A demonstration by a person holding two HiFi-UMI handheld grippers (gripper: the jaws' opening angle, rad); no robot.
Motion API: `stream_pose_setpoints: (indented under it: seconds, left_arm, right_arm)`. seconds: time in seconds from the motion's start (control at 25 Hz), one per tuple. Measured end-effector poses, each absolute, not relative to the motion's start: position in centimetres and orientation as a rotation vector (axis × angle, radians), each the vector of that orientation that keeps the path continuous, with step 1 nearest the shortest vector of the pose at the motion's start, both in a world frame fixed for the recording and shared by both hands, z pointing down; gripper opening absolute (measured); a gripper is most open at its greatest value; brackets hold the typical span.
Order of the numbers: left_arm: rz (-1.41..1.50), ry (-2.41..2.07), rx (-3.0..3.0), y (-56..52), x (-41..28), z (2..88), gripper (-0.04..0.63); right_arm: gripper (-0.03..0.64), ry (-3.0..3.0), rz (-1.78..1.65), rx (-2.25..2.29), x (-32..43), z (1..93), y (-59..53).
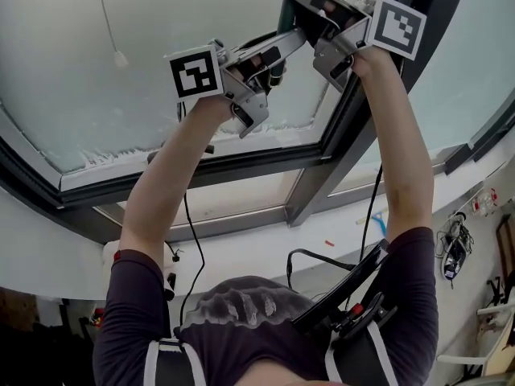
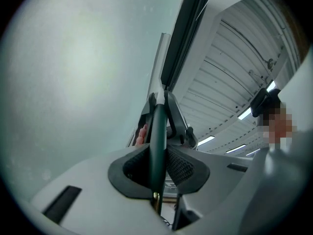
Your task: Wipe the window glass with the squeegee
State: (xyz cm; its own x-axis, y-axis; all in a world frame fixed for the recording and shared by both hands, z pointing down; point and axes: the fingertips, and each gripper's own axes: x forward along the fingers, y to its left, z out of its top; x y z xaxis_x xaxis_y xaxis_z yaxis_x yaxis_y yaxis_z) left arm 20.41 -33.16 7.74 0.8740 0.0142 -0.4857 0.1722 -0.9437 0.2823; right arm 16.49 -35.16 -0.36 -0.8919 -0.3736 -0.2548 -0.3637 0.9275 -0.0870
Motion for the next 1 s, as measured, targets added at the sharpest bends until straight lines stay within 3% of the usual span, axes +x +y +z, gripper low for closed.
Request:
stream_pose_setpoints:
  seconds: [1.0]
  left_arm:
    - [-0.709, 0.089, 2.564, -30.7, 21.6, 19.9, 0.091]
  right_arm:
    - [0.087, 2.864, -0.350, -0.430, 16.8, 12.4, -33.4]
